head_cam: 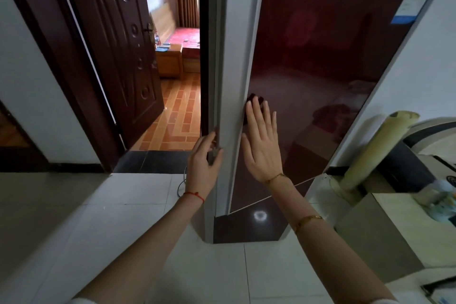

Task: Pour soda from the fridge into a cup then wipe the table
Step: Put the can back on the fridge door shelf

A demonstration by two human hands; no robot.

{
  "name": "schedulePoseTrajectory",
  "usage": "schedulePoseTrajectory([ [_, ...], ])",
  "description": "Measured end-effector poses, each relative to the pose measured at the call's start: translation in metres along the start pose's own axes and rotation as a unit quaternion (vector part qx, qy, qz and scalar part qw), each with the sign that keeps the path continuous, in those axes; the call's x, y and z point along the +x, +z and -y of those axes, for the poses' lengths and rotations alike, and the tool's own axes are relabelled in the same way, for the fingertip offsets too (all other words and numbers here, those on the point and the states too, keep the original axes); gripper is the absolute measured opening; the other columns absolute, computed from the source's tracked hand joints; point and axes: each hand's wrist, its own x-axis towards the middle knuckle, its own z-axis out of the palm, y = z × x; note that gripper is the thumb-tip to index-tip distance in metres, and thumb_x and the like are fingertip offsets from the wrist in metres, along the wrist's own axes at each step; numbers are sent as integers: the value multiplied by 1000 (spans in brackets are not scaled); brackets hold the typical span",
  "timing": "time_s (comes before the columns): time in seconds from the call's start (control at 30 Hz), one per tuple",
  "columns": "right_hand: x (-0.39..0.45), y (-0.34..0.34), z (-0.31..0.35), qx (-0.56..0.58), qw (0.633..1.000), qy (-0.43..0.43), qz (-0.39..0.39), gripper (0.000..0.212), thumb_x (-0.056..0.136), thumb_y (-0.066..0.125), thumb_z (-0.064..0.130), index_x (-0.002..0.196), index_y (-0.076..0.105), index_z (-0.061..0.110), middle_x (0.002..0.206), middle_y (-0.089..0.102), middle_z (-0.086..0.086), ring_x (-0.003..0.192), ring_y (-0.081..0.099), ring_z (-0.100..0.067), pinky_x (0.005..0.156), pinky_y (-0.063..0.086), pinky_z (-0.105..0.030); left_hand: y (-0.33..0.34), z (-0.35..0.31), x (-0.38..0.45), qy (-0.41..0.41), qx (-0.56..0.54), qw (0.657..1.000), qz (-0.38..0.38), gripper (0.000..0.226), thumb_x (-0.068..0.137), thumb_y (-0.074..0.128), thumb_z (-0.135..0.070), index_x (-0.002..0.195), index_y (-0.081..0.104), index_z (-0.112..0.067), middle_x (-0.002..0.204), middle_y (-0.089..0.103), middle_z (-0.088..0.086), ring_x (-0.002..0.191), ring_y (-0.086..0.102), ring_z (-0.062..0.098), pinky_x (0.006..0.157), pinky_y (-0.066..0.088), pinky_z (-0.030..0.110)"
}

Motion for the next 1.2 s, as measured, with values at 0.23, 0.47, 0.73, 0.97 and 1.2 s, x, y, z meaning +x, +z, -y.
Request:
schedulePoseTrajectory([
  [0.23,42,39,-2,-52,998,28,14,60,104,36,20,156,9,10,165,2,-4,152,-5,-22,122,1,-53,-10,42,48,-17,-2,998,68,63,92,64,-12,149,38,-17,142,52,-1,129,49,9,104,38,10],
  [0.47,73,70,-13,-70,996,42,41,59,105,32,21,156,5,10,165,-1,-4,152,-8,-21,123,2,-50,-7,66,81,-35,21,990,133,82,92,64,-15,157,14,-25,161,25,-4,147,23,9,115,22,23],
  [0.73,94,87,-25,-83,994,39,58,59,105,28,23,156,2,11,165,-5,-3,152,-10,-20,123,3,-48,2,79,105,-26,43,987,149,90,93,64,-17,158,1,-21,164,13,-1,150,12,13,119,18,30],
  [0.97,107,95,-33,-76,994,40,72,58,105,25,25,156,0,13,165,-6,-1,151,-12,-18,124,3,-47,9,87,121,-46,59,986,149,93,93,65,-21,157,-3,-23,165,7,-3,151,7,14,118,14,31],
  [1.2,116,103,-35,-49,995,48,70,57,106,26,25,156,1,13,165,-6,-1,151,-12,-17,124,4,-46,7,97,121,-35,71,982,171,89,94,63,-20,157,0,-26,165,2,-9,150,4,7,120,12,30],
])
